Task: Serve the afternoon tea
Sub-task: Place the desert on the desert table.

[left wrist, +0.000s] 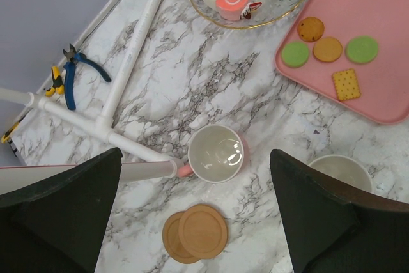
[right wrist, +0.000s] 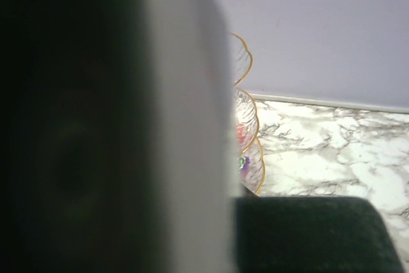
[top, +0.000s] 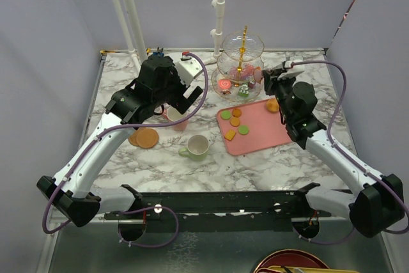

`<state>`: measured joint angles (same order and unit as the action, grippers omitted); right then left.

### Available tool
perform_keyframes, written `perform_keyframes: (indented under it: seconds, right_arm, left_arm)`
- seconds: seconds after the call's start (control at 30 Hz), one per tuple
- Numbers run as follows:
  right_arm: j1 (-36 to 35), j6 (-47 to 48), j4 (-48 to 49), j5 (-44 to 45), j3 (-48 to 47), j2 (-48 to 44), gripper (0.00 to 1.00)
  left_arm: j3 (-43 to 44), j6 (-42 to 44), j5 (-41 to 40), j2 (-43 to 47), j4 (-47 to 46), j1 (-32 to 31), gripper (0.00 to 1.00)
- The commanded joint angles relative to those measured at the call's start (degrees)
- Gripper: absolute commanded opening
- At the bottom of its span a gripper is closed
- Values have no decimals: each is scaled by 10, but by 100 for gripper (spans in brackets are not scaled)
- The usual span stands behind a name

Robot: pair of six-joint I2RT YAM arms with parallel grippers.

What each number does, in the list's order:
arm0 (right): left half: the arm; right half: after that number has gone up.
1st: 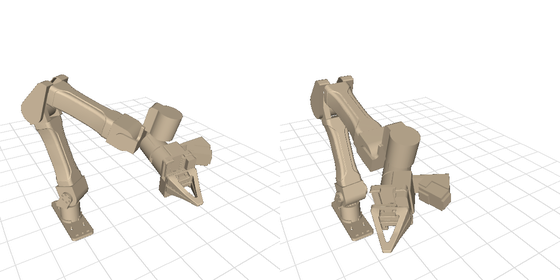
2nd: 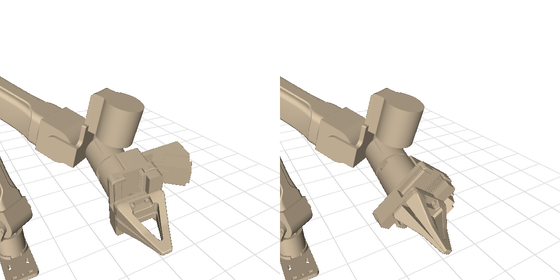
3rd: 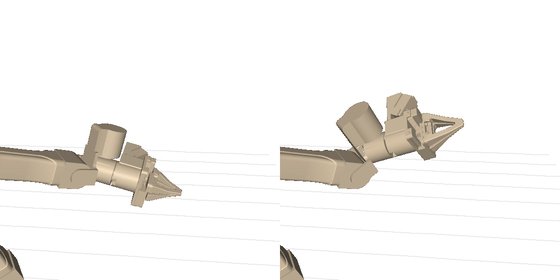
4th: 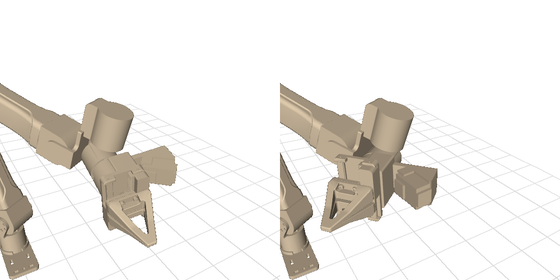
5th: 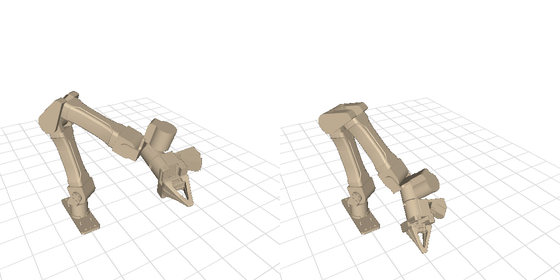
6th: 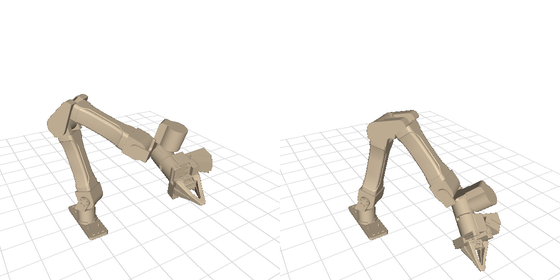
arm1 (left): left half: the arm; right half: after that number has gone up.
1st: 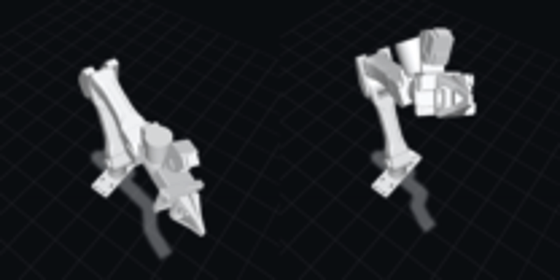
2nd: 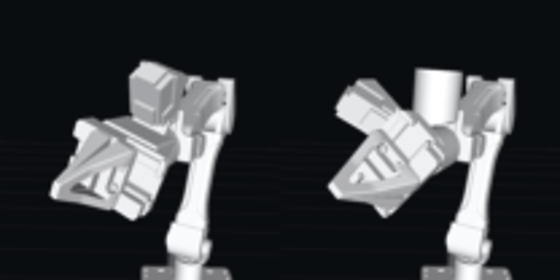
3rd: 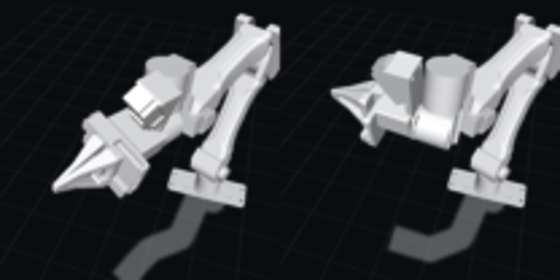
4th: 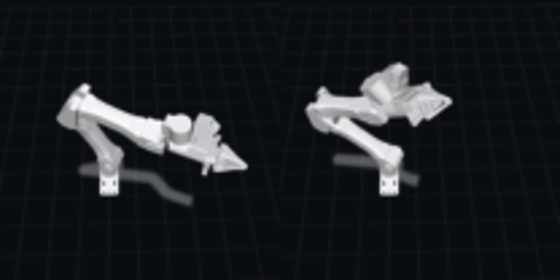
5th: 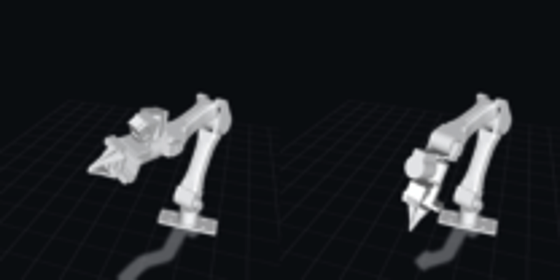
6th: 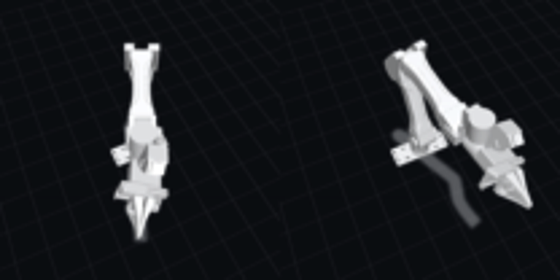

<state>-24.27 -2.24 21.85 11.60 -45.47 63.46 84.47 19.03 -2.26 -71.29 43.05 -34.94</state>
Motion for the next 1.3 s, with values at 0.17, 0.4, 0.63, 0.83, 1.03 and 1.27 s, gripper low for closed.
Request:
perform_keyframes:
  seconds: [0.17, 0.4, 0.63, 0.83, 1.03, 1.27]
  right_arm:
    - [-2, 114, 87, 25, -74, 125, 7]
    - [-2, 146, 115, 23, -115, 194, 7]
    - [-2, 168, 140, 29, -128, 258, 7]
    - [-2, 162, 141, 14, -136, 280, 23]
    - [-2, 134, 134, -9, -137, 281, 38]
    - [-2, 117, 132, -21, -127, 274, 49]
  left_arm:
    - [5, 9, -2, 18, 12, 0, 99]
    - [3, 13, -5, 26, 14, 0, 99]
    - [1, 14, -2, 26, 13, 0, 99]
    - [-14, 3, 16, 34, 12, 0, 99]
    - [-14, 1, 11, 34, 12, 0, 99]
    - [-15, 4, 15, 33, 12, 0, 99]
